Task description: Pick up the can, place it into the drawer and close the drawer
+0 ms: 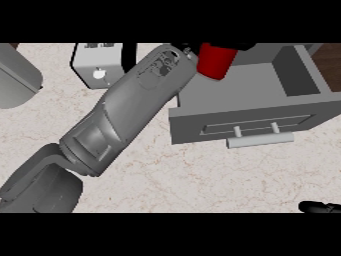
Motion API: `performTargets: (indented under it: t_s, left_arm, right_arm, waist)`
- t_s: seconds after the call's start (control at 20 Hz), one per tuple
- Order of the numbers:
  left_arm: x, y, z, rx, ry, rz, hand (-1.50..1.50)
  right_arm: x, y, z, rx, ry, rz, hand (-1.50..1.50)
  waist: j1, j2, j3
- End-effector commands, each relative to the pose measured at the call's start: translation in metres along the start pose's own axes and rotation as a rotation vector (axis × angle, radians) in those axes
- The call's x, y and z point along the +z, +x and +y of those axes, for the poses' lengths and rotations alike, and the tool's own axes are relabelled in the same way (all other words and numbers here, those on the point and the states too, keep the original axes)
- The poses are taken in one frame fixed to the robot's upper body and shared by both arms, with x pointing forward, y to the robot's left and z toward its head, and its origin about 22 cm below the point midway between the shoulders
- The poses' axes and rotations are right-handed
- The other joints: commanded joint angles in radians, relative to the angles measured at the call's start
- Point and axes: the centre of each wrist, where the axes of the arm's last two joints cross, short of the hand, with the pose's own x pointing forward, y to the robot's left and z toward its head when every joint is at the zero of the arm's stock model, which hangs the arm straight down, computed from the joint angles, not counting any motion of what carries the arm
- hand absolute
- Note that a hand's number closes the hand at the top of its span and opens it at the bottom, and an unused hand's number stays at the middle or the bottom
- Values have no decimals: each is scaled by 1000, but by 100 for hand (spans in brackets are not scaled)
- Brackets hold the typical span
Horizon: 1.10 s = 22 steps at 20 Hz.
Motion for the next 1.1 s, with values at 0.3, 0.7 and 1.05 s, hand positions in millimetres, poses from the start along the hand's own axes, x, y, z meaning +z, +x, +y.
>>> performTargets:
  t_s: [0.3, 0.7, 1.05]
  left_arm:
    - [1, -17, 0, -68, 49, 4, -150]
    - [8, -37, -1, -74, 129, 19, -150]
    - [5, -30, 0, -31, 148, 12, -150]
  right_arm:
    - [-4, 6, 11, -5, 34, -27, -150]
    - [-9, 12, 10, 0, 49, -30, -150]
    - [-5, 24, 14, 62, 41, -76, -150]
  waist:
    - [-27, 8, 0]
    - [-49, 12, 0]
    - [-30, 7, -1]
